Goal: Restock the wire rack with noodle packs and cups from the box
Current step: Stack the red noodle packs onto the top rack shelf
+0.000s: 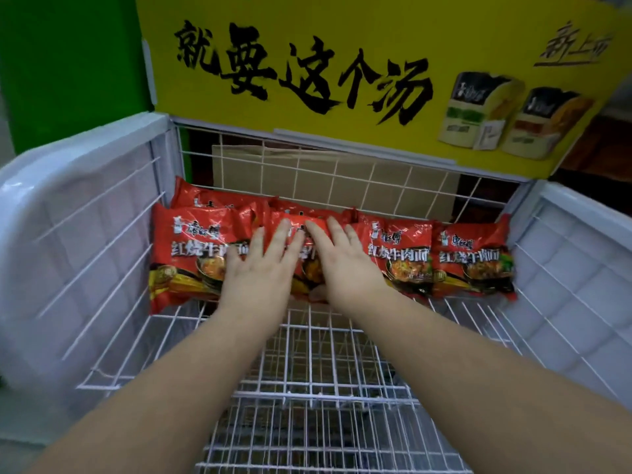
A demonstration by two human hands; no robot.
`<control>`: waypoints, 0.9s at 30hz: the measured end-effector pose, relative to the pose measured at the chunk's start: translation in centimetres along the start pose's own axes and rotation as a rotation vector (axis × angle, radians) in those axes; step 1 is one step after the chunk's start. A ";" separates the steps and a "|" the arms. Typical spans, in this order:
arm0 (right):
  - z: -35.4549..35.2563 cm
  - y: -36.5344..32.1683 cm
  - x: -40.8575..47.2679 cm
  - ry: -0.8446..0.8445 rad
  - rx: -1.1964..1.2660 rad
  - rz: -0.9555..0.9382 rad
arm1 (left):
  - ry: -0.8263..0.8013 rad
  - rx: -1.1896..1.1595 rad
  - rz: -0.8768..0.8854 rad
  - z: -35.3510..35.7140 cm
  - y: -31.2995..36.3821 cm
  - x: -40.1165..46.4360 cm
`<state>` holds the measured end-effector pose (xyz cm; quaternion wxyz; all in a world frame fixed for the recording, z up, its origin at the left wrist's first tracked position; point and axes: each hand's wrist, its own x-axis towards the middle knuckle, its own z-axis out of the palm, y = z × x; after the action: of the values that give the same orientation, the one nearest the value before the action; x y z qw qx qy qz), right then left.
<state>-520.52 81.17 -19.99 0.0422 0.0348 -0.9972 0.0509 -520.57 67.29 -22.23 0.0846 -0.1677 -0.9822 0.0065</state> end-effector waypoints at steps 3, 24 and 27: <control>0.1 0.8 -0.3 -0.007 0.019 -0.031 | 0.011 0.112 -0.013 0.4 0.1 0.0; -4.1 16.5 -23.2 0.017 0.510 0.046 | 0.261 -0.120 0.175 -2.4 20.1 -12.5; -3.2 20.2 -27.6 -0.080 0.552 0.046 | 0.266 -0.023 0.104 -0.9 22.0 -14.4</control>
<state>-494.28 103.32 -21.20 -0.0096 0.0246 -0.9470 0.3200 -499.85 83.27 -24.57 0.2114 -0.2189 -0.9523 -0.0224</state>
